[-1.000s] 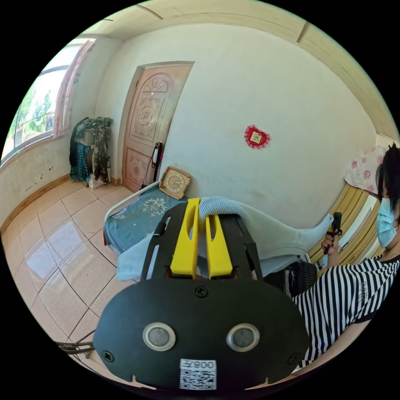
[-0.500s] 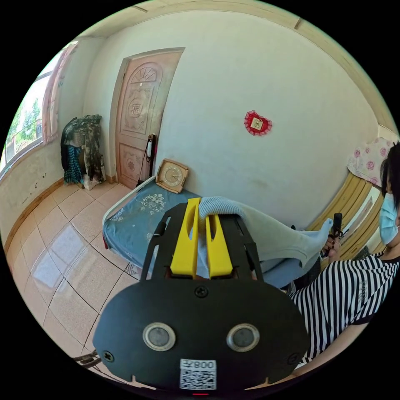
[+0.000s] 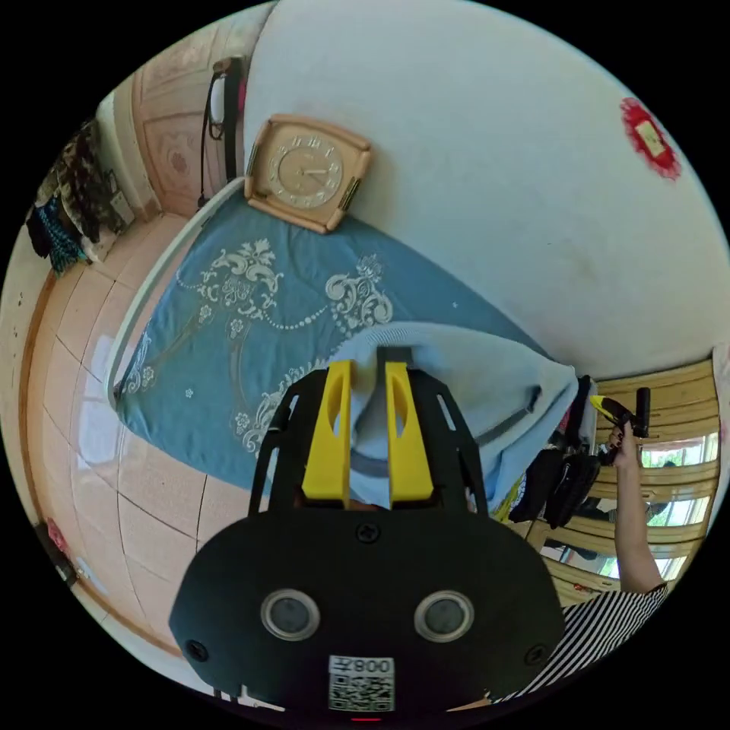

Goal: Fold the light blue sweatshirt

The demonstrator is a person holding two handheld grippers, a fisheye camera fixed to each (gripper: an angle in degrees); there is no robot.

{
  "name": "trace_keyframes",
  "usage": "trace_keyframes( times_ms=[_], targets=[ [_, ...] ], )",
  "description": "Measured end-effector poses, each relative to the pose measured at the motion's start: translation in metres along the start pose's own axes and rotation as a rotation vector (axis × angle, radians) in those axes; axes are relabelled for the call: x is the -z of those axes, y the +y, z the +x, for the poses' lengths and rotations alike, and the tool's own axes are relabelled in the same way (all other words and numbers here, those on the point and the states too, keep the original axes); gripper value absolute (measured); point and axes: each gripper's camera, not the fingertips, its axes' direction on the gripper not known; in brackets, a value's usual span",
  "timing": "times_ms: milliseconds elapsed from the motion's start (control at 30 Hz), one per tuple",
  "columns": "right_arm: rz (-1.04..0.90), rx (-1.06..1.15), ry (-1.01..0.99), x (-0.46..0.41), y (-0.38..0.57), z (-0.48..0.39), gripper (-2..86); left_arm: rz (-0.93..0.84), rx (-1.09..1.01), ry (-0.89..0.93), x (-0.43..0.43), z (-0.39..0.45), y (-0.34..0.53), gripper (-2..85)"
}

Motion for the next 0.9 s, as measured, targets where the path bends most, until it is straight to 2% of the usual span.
trace_keyframes(
  times_ms=[167, 233, 333, 433, 533, 667, 800, 900],
  targets=[
    [-0.054, -0.227, -0.047, -0.024, -0.025, 0.078, 7.1, -0.215, 0.004, 0.071, -0.025, -0.003, -0.062, 10.7],
    [-0.162, -0.323, -0.013, -0.042, -0.015, 0.113, 7.4, -0.409, 0.056, 0.150, -0.044, -0.008, -0.063, 11.8],
    [-0.255, -0.456, -0.001, -0.053, -0.003, 0.150, 7.9, -0.621, 0.104, 0.109, -0.053, 0.000, -0.057, 12.7],
    [-0.314, -0.518, 0.017, -0.052, -0.012, 0.171, 8.1, -0.730, 0.123, 0.078, -0.044, 0.019, -0.064, 13.5],
    [-0.369, -0.506, 0.044, -0.047, -0.042, 0.184, 8.7, -0.799, 0.114, -0.007, -0.030, 0.041, -0.085, 13.6],
    [-0.417, -0.433, 0.147, -0.042, -0.093, 0.199, 9.5, -0.786, 0.145, -0.035, -0.008, 0.065, -0.120, 11.7],
    [-0.470, -0.348, 0.248, -0.037, -0.143, 0.220, 10.5, -0.820, 0.100, -0.167, 0.017, 0.094, -0.155, 3.5],
    [-0.461, -0.313, 0.302, -0.021, -0.168, 0.236, 10.8, -0.813, 0.049, -0.188, 0.053, 0.111, -0.175, 2.0]
  ],
)
